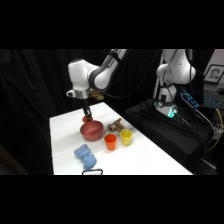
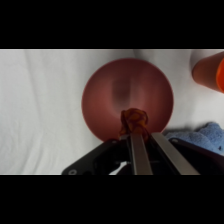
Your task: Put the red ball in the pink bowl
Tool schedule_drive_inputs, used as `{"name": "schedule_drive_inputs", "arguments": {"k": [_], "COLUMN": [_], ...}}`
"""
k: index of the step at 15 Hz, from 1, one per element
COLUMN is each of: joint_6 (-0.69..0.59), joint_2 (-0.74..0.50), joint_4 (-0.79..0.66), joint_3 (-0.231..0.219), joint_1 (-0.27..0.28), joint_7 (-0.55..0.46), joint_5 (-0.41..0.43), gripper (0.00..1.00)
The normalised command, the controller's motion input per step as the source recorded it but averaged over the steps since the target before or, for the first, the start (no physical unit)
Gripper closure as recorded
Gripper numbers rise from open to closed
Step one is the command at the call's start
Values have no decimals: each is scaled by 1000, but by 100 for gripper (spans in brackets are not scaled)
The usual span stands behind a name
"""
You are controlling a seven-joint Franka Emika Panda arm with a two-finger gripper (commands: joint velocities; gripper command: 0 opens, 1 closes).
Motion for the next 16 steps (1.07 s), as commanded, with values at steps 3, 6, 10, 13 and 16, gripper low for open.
{"name": "schedule_drive_inputs", "arguments": {"k": [3, 6, 10, 13, 16], "joint_6": [209, 250, 176, 146, 59], "joint_2": [122, 115, 82, 33, -19], "joint_4": [30, 15, 6, -11, -5], "joint_3": [51, 65, 66, 68, 65], "joint_1": [-84, -96, -85, -60, -44], "joint_7": [-176, -177, -159, -139, -122], "joint_5": [146, 145, 108, 79, 68], "gripper": [98, 98, 97, 58, 33]}}
